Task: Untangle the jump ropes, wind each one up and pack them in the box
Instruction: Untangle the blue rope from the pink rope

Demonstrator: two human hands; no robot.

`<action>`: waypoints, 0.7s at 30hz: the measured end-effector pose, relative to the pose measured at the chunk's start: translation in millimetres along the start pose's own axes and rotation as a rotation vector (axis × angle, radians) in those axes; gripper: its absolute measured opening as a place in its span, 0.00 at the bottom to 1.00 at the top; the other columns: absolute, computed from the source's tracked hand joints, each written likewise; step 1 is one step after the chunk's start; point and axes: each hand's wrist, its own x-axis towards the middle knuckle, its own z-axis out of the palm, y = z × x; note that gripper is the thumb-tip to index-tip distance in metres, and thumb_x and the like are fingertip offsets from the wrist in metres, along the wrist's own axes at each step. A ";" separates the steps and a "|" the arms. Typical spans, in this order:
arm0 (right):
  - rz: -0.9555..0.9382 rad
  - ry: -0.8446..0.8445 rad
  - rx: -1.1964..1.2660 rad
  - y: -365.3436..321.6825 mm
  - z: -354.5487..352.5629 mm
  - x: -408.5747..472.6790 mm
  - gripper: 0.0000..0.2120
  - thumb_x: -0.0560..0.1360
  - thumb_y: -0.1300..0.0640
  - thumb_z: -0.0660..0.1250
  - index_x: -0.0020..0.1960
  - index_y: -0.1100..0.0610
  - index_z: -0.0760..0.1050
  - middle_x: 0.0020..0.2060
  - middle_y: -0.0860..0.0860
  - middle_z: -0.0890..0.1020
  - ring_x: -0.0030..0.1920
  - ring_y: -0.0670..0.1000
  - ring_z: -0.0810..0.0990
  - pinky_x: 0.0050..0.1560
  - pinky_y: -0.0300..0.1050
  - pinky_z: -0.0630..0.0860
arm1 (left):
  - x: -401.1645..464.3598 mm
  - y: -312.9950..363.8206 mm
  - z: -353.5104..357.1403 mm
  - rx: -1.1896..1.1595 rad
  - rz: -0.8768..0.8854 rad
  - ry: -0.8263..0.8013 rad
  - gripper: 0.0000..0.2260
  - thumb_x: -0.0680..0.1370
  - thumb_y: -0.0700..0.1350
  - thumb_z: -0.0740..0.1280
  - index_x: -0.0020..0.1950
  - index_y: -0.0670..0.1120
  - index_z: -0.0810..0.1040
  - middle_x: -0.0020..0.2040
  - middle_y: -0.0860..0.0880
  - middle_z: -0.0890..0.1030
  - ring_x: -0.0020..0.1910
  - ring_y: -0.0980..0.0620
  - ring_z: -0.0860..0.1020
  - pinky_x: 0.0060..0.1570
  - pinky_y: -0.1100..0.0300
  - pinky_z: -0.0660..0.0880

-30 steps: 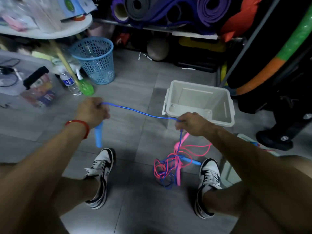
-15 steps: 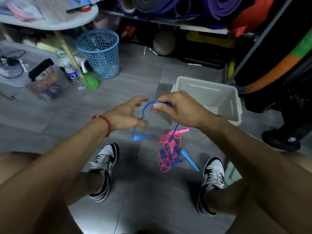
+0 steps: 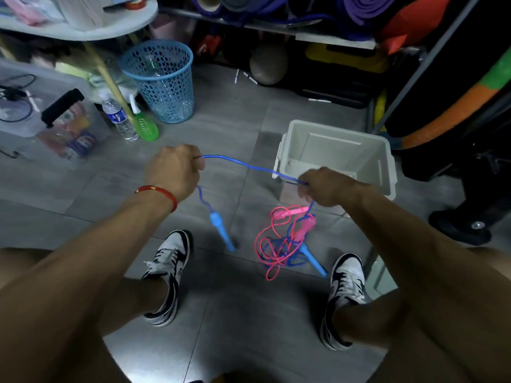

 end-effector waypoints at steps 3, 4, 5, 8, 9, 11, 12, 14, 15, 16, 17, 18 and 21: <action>-0.077 0.148 0.344 -15.8 -19.1 -4.4 0.04 0.79 0.61 0.64 0.51 0.58 0.77 0.41 0.53 0.86 0.44 0.55 0.82 0.50 0.48 0.78 | -1.2 -1.1 12.4 0.124 -0.142 -0.225 0.11 0.73 0.51 0.63 0.51 0.51 0.79 0.53 0.40 0.83 0.53 0.37 0.80 0.55 0.48 0.78; -0.114 0.153 0.461 -23.9 -22.8 -8.1 0.03 0.79 0.61 0.64 0.50 0.59 0.76 0.37 0.51 0.86 0.41 0.54 0.83 0.47 0.48 0.80 | -3.9 3.3 15.3 0.144 -0.160 -0.289 0.14 0.74 0.49 0.66 0.58 0.48 0.77 0.57 0.39 0.81 0.57 0.37 0.79 0.58 0.50 0.76; -0.154 0.168 0.518 -31.5 -25.9 -11.6 0.03 0.79 0.60 0.64 0.48 0.58 0.75 0.34 0.51 0.86 0.38 0.53 0.83 0.45 0.47 0.81 | -6.7 9.4 18.3 0.124 -0.154 -0.324 0.19 0.75 0.48 0.69 0.65 0.46 0.74 0.62 0.39 0.79 0.61 0.38 0.77 0.60 0.52 0.74; -0.251 0.205 0.476 -50.6 -29.4 -14.7 0.09 0.80 0.55 0.66 0.42 0.57 0.77 0.31 0.48 0.84 0.31 0.45 0.81 0.41 0.38 0.77 | -19.9 39.7 20.1 -0.149 0.093 -0.293 0.39 0.73 0.47 0.75 0.79 0.45 0.58 0.76 0.41 0.66 0.75 0.44 0.66 0.72 0.56 0.63; -0.276 0.214 0.460 -57.0 -30.4 -15.6 0.10 0.80 0.54 0.66 0.42 0.56 0.78 0.31 0.48 0.84 0.31 0.44 0.80 0.40 0.37 0.75 | -23.0 47.9 22.3 -0.222 0.203 -0.290 0.43 0.73 0.48 0.75 0.81 0.47 0.54 0.79 0.44 0.62 0.77 0.46 0.62 0.75 0.56 0.59; -0.330 0.230 0.467 -66.2 -29.8 -16.6 0.10 0.80 0.53 0.66 0.43 0.55 0.79 0.30 0.48 0.83 0.31 0.44 0.80 0.39 0.37 0.75 | -25.0 56.0 26.4 -0.252 0.374 -0.306 0.37 0.75 0.53 0.72 0.79 0.51 0.58 0.74 0.47 0.70 0.73 0.46 0.67 0.73 0.54 0.63; -0.349 0.235 0.469 -68.9 -28.8 -17.3 0.09 0.80 0.53 0.66 0.44 0.54 0.80 0.29 0.47 0.82 0.30 0.42 0.79 0.39 0.36 0.74 | -24.7 56.7 27.6 -0.217 0.421 -0.301 0.29 0.76 0.55 0.69 0.75 0.51 0.66 0.65 0.48 0.77 0.66 0.45 0.74 0.67 0.53 0.70; -0.367 0.229 0.444 -68.9 -25.2 -16.6 0.08 0.80 0.51 0.67 0.45 0.54 0.81 0.28 0.45 0.80 0.30 0.41 0.77 0.37 0.35 0.72 | -25.5 58.5 21.4 -0.129 0.458 -0.252 0.11 0.80 0.53 0.66 0.57 0.48 0.78 0.42 0.52 0.79 0.48 0.43 0.80 0.48 0.55 0.74; -0.365 0.215 0.414 -67.4 -22.6 -15.1 0.09 0.79 0.50 0.68 0.45 0.54 0.81 0.29 0.45 0.78 0.31 0.42 0.75 0.37 0.35 0.70 | -23.4 57.4 16.2 -0.104 0.479 -0.194 0.08 0.81 0.51 0.64 0.50 0.48 0.79 0.35 0.53 0.76 0.42 0.43 0.79 0.42 0.56 0.72; -0.351 0.181 0.382 -63.9 -18.9 -12.9 0.09 0.78 0.49 0.70 0.44 0.54 0.79 0.30 0.46 0.77 0.32 0.43 0.74 0.37 0.36 0.69 | -21.3 55.3 9.8 -0.091 0.492 -0.120 0.10 0.82 0.51 0.63 0.46 0.49 0.79 0.33 0.54 0.74 0.39 0.43 0.79 0.40 0.55 0.72; -0.327 0.125 0.348 -57.7 -13.3 -9.9 0.08 0.77 0.50 0.71 0.43 0.53 0.78 0.32 0.46 0.77 0.35 0.44 0.74 0.39 0.37 0.69 | -18.4 52.2 2.9 -0.095 0.476 -0.034 0.12 0.81 0.52 0.61 0.45 0.49 0.79 0.32 0.53 0.74 0.38 0.43 0.79 0.39 0.54 0.73; -0.287 0.050 0.291 -49.1 -5.5 -6.4 0.07 0.77 0.52 0.71 0.43 0.53 0.78 0.34 0.46 0.76 0.38 0.47 0.76 0.42 0.40 0.70 | -14.3 47.1 -3.9 -0.124 0.430 0.057 0.13 0.81 0.53 0.59 0.44 0.49 0.79 0.31 0.52 0.76 0.37 0.42 0.79 0.39 0.52 0.75; -0.137 -0.067 0.083 -20.2 14.4 -0.3 0.10 0.78 0.53 0.68 0.47 0.60 0.78 0.44 0.55 0.78 0.49 0.56 0.78 0.52 0.48 0.72 | -1.1 26.5 -16.4 -0.177 0.175 0.248 0.10 0.79 0.51 0.61 0.42 0.50 0.78 0.34 0.48 0.80 0.39 0.40 0.80 0.42 0.49 0.76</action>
